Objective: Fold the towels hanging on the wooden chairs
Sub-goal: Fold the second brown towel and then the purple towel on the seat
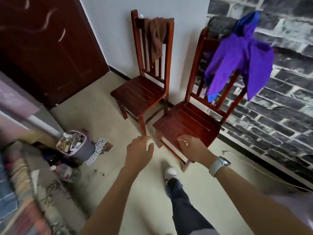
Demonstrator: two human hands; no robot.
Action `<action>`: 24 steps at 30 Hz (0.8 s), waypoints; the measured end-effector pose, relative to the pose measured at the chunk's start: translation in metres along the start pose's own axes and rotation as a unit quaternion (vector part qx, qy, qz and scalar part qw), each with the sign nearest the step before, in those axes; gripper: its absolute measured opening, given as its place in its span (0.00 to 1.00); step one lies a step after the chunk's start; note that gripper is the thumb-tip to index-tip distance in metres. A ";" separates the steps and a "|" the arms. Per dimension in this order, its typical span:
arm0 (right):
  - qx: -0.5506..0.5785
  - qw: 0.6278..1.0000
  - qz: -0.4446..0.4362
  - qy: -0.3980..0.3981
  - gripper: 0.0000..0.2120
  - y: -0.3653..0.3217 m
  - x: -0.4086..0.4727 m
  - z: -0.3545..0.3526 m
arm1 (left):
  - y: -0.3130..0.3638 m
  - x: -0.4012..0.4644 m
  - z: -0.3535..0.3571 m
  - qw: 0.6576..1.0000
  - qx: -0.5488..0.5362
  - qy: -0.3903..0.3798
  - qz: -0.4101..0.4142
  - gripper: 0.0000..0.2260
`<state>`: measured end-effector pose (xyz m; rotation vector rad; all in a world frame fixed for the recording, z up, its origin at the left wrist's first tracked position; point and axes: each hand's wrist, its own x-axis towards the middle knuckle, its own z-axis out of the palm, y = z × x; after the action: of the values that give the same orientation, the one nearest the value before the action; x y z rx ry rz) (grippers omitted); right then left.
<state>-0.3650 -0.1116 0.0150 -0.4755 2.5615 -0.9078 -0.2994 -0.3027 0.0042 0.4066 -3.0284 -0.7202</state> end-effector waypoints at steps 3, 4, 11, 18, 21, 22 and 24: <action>-0.002 1.000 -0.016 0.002 0.13 -0.010 0.076 -0.012 | -0.009 0.079 -0.009 1.000 -0.012 0.024 0.001 0.13; 0.000 1.000 -0.019 0.005 0.13 -0.014 0.103 -0.018 | -0.011 0.108 -0.014 0.999 -0.016 0.030 0.000 0.12; -0.021 0.999 -0.023 0.008 0.14 -0.057 0.283 -0.070 | -0.014 0.300 -0.068 0.999 -0.029 0.036 0.024 0.15; -0.058 0.996 -0.017 0.068 0.14 -0.098 0.426 -0.111 | -0.033 0.453 -0.108 0.995 -0.032 0.040 0.089 0.15; -0.050 0.989 -0.006 0.136 0.14 -0.115 0.486 -0.129 | -0.038 0.528 -0.119 0.989 -0.039 0.031 0.141 0.14; -0.044 0.986 0.000 0.162 0.14 -0.119 0.500 -0.135 | -0.037 0.549 -0.122 0.987 -0.034 0.032 0.157 0.14; -0.024 0.974 0.029 0.222 0.14 -0.127 0.535 -0.145 | -0.037 0.594 -0.128 0.980 -0.039 0.018 0.195 0.15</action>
<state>-0.8729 -0.3592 0.0752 -0.2244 2.9846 -1.0294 -0.8561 -0.5401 0.0678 -0.1708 -2.8964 -0.7813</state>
